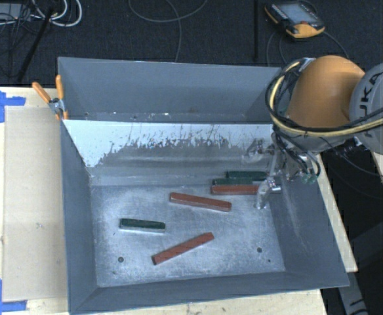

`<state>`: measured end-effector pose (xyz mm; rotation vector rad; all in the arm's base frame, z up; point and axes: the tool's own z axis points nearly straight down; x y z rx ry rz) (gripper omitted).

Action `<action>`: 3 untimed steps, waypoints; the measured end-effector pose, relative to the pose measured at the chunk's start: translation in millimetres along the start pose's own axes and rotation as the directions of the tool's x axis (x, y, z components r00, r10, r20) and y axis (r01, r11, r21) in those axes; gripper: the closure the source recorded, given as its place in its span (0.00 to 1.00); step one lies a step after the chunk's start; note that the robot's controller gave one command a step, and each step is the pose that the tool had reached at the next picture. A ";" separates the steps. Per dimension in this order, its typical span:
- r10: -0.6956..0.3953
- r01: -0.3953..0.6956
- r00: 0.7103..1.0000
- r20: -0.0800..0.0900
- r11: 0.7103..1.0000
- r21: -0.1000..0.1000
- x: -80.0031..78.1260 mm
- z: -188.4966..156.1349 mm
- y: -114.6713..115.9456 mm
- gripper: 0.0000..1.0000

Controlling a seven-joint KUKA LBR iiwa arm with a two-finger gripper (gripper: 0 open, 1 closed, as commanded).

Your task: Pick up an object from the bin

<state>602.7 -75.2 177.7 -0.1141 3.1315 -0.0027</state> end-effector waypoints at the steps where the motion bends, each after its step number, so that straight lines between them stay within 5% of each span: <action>1: -0.011 0.011 1.000 -0.003 1.000 -0.002 1.2 67.8 -9.0 0.00; 2: -0.150 0.150 0.988 0.017 0.989 -0.002 -9.4 100.0 52.8 1.00; 3: -0.150 0.150 0.988 0.016 0.989 -0.002 -9.3 100.0 52.9 1.00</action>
Offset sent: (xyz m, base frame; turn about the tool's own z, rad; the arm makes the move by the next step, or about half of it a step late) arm -0.0009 0.0508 -0.1077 -0.1507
